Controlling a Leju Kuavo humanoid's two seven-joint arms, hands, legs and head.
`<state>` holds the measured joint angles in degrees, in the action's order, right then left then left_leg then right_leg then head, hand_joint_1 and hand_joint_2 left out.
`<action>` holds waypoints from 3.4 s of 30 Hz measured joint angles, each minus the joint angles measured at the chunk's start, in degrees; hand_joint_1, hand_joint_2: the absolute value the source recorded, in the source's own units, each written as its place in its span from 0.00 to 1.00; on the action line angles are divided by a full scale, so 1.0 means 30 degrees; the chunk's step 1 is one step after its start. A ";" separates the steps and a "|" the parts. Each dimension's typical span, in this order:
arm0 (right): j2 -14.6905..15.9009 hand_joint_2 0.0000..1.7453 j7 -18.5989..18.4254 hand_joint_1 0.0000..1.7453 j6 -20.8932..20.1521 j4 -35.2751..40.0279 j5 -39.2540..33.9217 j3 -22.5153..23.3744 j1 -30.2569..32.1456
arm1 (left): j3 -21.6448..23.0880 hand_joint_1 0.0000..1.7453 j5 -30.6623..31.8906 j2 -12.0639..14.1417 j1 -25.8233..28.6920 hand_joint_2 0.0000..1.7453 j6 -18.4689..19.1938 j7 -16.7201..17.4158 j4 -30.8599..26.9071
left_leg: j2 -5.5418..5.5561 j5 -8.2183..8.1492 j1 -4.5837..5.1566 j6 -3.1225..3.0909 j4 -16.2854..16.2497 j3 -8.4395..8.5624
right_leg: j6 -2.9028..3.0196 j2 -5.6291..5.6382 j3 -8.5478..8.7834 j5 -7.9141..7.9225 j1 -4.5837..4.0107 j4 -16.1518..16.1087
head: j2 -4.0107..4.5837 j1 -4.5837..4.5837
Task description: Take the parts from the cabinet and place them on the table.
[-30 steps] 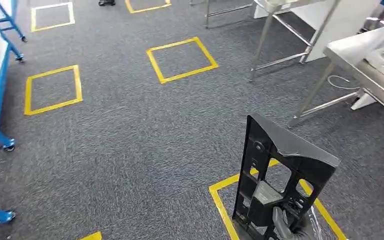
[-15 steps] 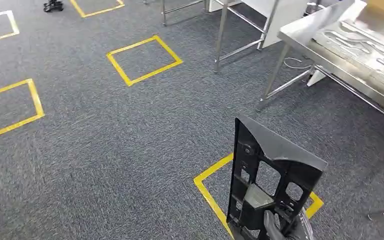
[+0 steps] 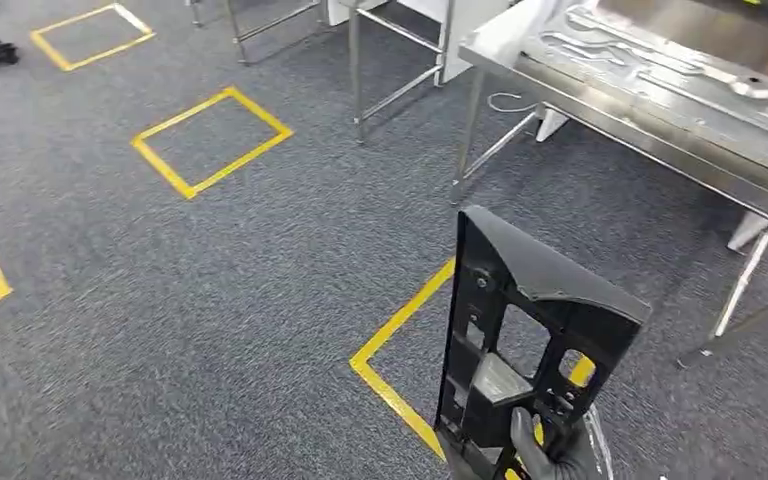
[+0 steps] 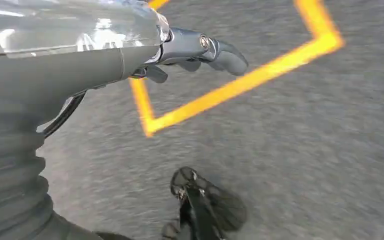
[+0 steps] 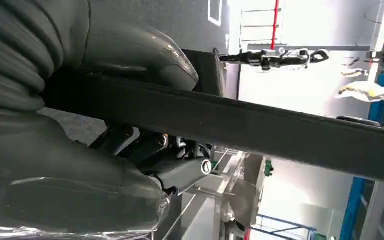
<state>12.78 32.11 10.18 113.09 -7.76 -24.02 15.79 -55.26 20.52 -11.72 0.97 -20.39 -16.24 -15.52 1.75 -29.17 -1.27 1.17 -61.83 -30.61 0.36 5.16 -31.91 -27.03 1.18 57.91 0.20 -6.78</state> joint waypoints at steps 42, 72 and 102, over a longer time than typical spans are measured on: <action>-0.2739 1.00 -0.3627 1.00 0.0591 0.1464 0.4196 0.3220 0.1055 | -0.0196 0.00 0.2813 -0.0758 0.0429 1.00 0.1807 0.0969 -0.0868 | -0.0707 0.0101 0.0348 -0.1216 0.1360 0.0263 | -0.0895 -0.1582 -0.2625 -0.2707 -0.0199 0.5492 | -0.0007 0.0029; -0.4087 1.00 -0.3890 1.00 0.0168 0.3519 0.5967 0.5631 0.1112 | -0.0736 0.00 0.4335 -0.0233 0.0117 1.00 0.4247 -0.0401 -0.1435 | -0.0684 0.0612 0.0280 -0.1092 0.1291 -0.0288 | -0.0333 -0.1535 0.1065 -0.1473 -0.0435 0.0909 | -0.0007 0.0066; -0.5543 1.00 -0.5034 1.00 -0.1390 0.3722 0.7336 0.6367 0.0419 | -0.1421 0.00 0.4968 0.0211 -0.0450 1.00 0.4386 -0.0262 -0.0816 | -0.0416 0.1030 0.0475 -0.1181 0.0826 -0.1342 | -0.0203 -0.1492 0.1916 -0.1802 -0.0468 0.1058 | -0.0007 0.0073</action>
<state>-3.85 17.00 6.01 124.26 14.25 -4.92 17.05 -59.52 35.43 -11.08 -0.38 -7.23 -17.03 -17.97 0.50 -26.09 0.16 -2.37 -59.36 -34.63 -0.25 0.68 -26.16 -32.43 -0.23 61.08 0.18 -6.56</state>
